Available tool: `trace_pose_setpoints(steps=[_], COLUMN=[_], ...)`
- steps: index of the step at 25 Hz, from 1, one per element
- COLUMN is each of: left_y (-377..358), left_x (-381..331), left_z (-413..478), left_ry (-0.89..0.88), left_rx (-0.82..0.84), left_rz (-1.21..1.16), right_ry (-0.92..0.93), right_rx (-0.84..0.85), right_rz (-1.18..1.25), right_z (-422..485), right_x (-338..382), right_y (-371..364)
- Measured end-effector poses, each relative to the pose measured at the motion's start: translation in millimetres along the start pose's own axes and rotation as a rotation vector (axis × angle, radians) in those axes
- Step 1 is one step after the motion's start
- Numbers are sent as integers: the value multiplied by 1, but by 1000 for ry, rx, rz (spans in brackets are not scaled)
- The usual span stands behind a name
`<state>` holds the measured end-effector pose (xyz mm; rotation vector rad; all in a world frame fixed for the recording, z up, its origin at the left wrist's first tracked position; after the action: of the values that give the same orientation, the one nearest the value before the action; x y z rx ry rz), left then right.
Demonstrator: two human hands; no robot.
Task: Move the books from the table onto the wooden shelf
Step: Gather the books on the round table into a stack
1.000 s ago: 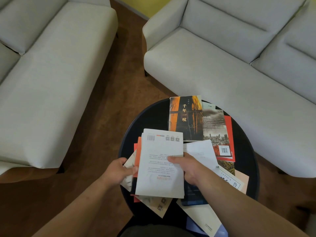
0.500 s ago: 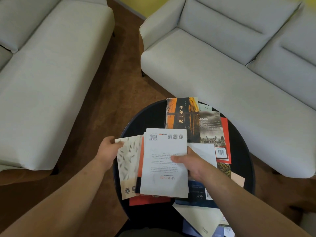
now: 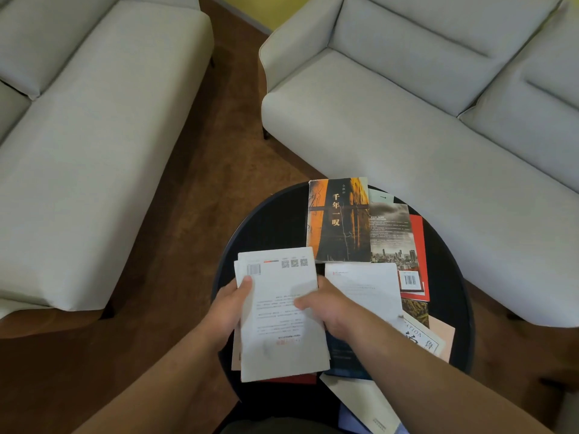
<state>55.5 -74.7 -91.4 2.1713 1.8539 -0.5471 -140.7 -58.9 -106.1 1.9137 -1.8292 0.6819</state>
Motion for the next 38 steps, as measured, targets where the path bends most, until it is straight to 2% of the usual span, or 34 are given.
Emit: trace_pose_setpoints(steps=[6, 10, 12, 15, 17, 19, 23, 27, 32, 38], left_y=[1, 5, 5, 8, 11, 12, 7, 10, 14, 8], left_x=[21, 19, 25, 25, 23, 21, 18, 18, 60, 75], left_z=[4, 3, 4, 5, 6, 6, 5, 6, 2, -4], left_ry=[42, 88, 96, 64, 68, 74, 94, 104, 87, 59], left_rx=[21, 66, 79, 64, 43, 33, 59, 57, 79, 72], left_rz=[-139, -178, -195, -172, -165, -147, -128, -116, -201, -166], right_ry=[-17, 17, -1, -8, -49, -138, -148, -107, -84, -45], right_rx=[-19, -11, -34, -131, -162, -162, -149, -129, -108, -93], right_rz=[223, 274, 258, 87, 89, 245, 411, 457, 307, 422], right_z=[-11, -10, -14, -22, -24, -17, -20, -18, -14, -20], right_x=[-22, -13, -15, -23, -28, -36, -34, -37, -50, -52], right_y=[-19, -15, -16, -20, -23, -26, -28, -17, -21, -29])
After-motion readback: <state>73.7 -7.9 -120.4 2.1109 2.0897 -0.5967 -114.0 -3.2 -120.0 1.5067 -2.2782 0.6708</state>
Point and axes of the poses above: each hand's wrist, its own z-axis towards the middle knuckle, its own y-axis out of the back of the hand, x = y × z, the point moved 4 cm from there along z, towards the middle knuckle, and after that the axes turned 9 degrees about y, right-handed, at the moved point
